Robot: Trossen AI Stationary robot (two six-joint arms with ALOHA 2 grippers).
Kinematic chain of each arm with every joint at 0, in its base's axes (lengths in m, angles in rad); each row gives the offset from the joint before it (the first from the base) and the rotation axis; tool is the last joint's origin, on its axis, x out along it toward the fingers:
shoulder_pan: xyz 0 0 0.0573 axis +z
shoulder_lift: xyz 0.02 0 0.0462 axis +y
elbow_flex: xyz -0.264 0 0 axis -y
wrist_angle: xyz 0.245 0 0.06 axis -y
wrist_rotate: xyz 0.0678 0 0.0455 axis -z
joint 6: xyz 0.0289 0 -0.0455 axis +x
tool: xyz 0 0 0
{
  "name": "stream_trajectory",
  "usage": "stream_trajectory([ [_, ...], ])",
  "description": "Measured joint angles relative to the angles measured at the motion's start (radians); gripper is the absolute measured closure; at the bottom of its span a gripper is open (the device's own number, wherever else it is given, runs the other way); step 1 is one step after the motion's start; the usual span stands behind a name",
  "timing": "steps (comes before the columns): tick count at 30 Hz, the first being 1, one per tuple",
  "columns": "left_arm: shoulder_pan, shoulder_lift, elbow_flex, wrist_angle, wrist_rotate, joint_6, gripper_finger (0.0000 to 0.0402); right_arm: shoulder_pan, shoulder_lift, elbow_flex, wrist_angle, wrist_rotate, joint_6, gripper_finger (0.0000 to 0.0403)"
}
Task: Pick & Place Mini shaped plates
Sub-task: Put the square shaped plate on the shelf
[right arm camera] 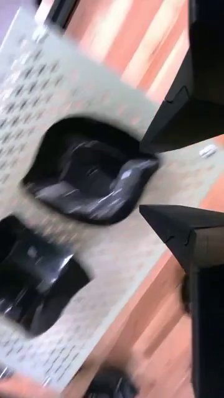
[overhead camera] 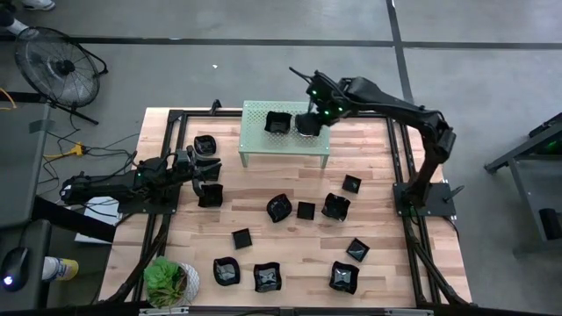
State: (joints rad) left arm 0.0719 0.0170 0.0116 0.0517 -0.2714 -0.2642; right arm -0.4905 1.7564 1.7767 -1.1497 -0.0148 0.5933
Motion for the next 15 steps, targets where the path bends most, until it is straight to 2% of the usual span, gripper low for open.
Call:
stream_trajectory([
  [4, 0.000, 0.000, 0.000, 0.000, 0.000, 0.000, 0.0316, 0.042, -0.092, -0.105, -0.017, 0.020, 0.016, 0.0263],
  [12, 0.000, 0.000, 0.000, 0.000, 0.000, 0.000, 0.0316, 0.128, -0.390, -0.548, 0.177, -0.007, 0.194, 0.0263],
  [15, 0.000, 0.000, 0.000, 0.000, -0.001, 0.000, 0.0316, 0.135, -0.480, -0.678, 0.194, -0.005, 0.258, 0.0263],
])
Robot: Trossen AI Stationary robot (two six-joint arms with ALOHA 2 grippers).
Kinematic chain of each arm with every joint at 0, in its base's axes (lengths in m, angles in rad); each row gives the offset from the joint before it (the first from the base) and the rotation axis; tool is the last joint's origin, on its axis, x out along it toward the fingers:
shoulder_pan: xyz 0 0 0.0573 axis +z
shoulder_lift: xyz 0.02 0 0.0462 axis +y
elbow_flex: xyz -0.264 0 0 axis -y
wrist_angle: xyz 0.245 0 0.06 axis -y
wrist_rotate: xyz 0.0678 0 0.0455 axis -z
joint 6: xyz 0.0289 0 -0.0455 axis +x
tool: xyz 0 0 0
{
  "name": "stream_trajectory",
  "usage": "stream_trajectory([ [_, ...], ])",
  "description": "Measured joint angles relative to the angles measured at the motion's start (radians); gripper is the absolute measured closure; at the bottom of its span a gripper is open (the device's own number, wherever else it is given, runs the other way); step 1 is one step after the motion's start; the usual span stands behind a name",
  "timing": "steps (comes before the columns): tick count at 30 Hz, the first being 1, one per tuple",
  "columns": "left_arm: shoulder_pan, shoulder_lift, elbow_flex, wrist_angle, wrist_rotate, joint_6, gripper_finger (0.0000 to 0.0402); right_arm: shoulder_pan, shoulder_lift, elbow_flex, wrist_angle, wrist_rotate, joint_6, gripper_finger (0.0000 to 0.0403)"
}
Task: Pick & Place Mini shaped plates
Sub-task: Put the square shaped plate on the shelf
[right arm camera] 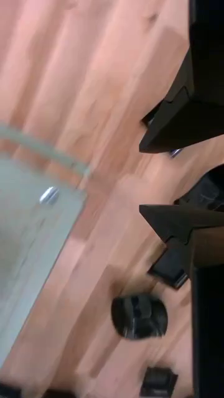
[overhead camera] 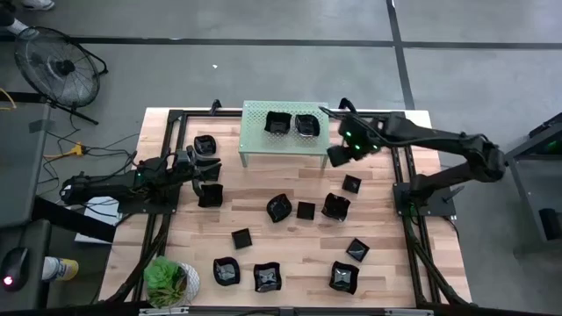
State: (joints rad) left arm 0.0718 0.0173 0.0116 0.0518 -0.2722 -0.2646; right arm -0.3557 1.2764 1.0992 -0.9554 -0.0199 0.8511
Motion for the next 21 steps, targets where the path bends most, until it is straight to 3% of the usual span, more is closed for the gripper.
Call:
stream_trajectory([
  [8, 0.000, 0.000, 0.000, 0.000, 0.000, 0.000, 0.0316, 0.003, -0.171, -0.257, 0.015, 0.004, 0.145, 0.0265],
  [21, 0.000, 0.000, 0.000, 0.000, 0.000, 0.000, 0.0316, 0.061, -0.288, -0.574, 0.174, -0.020, 0.390, 0.0265],
])
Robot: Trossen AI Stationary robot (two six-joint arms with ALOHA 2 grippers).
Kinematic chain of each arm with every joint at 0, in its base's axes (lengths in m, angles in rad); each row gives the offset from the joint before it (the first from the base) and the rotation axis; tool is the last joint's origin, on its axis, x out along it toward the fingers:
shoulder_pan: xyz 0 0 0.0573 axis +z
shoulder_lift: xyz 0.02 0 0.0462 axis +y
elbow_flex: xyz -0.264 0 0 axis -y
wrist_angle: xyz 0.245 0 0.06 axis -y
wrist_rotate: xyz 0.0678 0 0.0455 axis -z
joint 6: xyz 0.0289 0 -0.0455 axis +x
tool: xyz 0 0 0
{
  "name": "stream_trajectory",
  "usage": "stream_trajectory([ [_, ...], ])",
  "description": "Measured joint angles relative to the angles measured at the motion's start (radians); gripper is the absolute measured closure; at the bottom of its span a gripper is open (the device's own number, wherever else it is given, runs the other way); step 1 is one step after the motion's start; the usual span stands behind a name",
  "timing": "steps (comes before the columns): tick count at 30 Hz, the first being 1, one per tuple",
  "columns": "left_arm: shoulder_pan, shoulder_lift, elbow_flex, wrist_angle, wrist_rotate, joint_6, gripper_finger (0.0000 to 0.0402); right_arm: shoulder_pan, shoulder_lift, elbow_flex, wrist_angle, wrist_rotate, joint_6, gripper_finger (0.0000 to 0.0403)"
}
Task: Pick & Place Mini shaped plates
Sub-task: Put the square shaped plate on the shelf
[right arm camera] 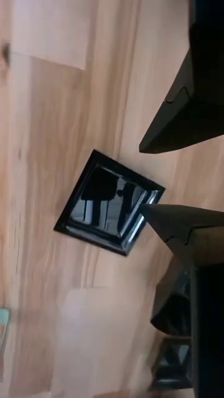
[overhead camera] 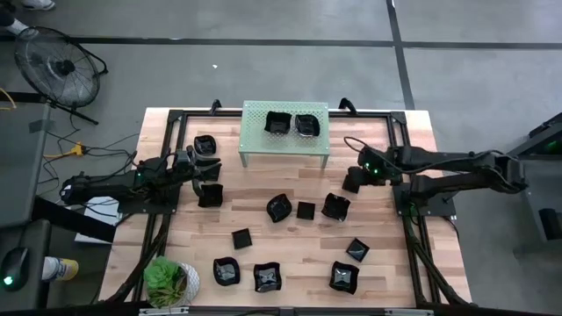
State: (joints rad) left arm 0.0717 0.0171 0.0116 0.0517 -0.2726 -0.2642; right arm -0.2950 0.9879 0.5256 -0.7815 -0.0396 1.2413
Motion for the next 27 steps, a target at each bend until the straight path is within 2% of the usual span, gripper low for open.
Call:
stream_trajectory([
  [9, 0.000, 0.000, 0.000, 0.000, 0.000, 0.000, 0.0316, 0.044, -0.002, -0.116, 0.128, 0.023, 0.145, 0.0265],
  [19, 0.000, 0.000, 0.000, 0.000, 0.000, 0.000, 0.0316, 0.044, 0.008, -0.150, 0.180, 0.034, 0.172, 0.0265],
  [27, 0.000, 0.000, 0.000, 0.000, 0.000, 0.000, 0.0316, 0.044, 0.072, -0.150, 0.228, 0.023, 0.168, 0.0265],
])
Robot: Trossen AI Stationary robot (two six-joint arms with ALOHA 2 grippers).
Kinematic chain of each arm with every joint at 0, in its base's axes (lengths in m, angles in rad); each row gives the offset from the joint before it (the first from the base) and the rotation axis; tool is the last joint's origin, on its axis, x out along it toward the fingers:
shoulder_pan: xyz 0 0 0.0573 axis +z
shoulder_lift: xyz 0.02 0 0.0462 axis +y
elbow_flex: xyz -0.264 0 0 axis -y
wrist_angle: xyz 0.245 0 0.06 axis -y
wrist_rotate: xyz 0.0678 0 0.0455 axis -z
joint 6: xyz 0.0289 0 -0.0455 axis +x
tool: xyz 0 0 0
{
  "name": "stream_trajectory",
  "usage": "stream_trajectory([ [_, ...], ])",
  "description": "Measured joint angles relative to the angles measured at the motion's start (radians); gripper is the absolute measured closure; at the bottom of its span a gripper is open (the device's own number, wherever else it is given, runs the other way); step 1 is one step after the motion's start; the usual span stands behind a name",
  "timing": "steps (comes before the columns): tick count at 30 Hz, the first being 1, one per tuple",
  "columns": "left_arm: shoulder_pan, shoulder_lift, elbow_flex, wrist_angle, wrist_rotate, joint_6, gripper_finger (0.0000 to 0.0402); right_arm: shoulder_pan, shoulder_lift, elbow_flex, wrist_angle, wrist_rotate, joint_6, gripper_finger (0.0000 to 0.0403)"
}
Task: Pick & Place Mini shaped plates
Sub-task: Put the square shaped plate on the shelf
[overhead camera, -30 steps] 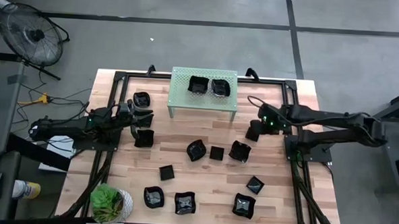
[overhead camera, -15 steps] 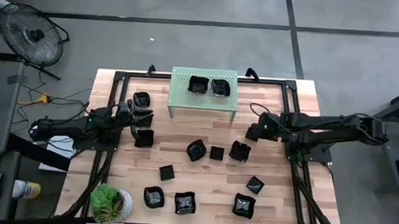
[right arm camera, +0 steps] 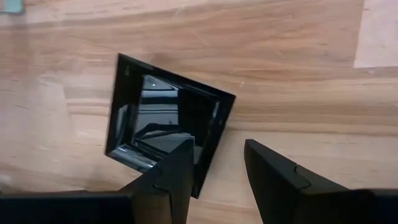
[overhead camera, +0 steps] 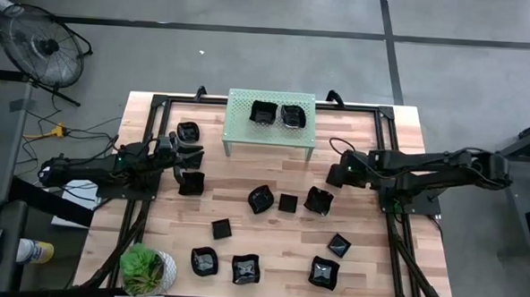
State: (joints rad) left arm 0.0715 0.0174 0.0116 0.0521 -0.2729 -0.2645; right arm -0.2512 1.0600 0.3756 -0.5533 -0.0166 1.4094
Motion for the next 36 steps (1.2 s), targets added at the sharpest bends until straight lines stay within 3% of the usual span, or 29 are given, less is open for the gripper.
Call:
stream_trajectory([
  [10, 0.000, 0.000, 0.000, 0.000, 0.000, 0.000, 0.0316, 0.000, 0.008, 0.001, 0.000, 0.003, 0.000, 0.0278],
  [26, 0.000, 0.000, 0.000, 0.000, 0.000, 0.000, 0.0316, 0.000, 0.009, 0.001, 0.005, 0.014, -0.054, 0.0393],
  [36, 0.000, 0.000, 0.000, 0.000, 0.000, 0.000, 0.0316, 0.000, -0.008, 0.002, 0.011, -0.014, -0.109, 0.0400],
])
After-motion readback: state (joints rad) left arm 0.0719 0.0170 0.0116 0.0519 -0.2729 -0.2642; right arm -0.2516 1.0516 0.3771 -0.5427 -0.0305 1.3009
